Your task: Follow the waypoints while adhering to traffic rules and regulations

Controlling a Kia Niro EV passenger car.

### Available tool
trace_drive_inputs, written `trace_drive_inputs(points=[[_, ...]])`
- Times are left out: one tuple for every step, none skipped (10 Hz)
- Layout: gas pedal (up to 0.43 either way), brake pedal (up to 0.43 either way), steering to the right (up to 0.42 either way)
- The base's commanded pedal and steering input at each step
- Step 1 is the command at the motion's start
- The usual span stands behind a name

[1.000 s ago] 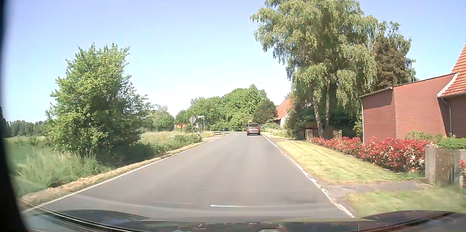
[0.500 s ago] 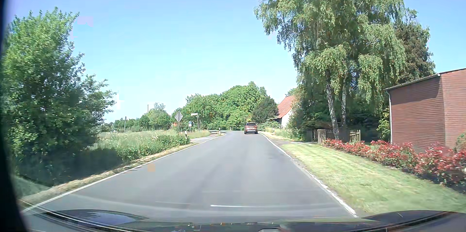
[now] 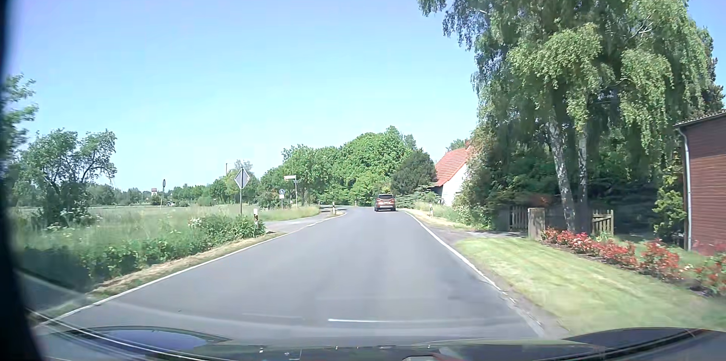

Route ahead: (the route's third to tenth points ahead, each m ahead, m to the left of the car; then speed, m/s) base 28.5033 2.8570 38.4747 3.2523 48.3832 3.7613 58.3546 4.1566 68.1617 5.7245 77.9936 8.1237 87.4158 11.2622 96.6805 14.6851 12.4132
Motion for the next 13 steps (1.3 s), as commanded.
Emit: trace_drive_inputs(points=[[0.441, 0.000, 0.002], [0.429, 0.000, 0.003], [0.421, 0.000, 0.003], [0.409, 0.000, 0.002], [0.398, 0.000, 0.003], [0.378, 0.000, 0.002], [0.350, 0.000, 0.002], [0.319, 0.000, 0.002], [0.268, 0.000, 0.001], [0.248, 0.000, 0.000], [0.240, 0.000, -0.002], [0.209, 0.000, -0.003], [0.209, 0.000, -0.004]])
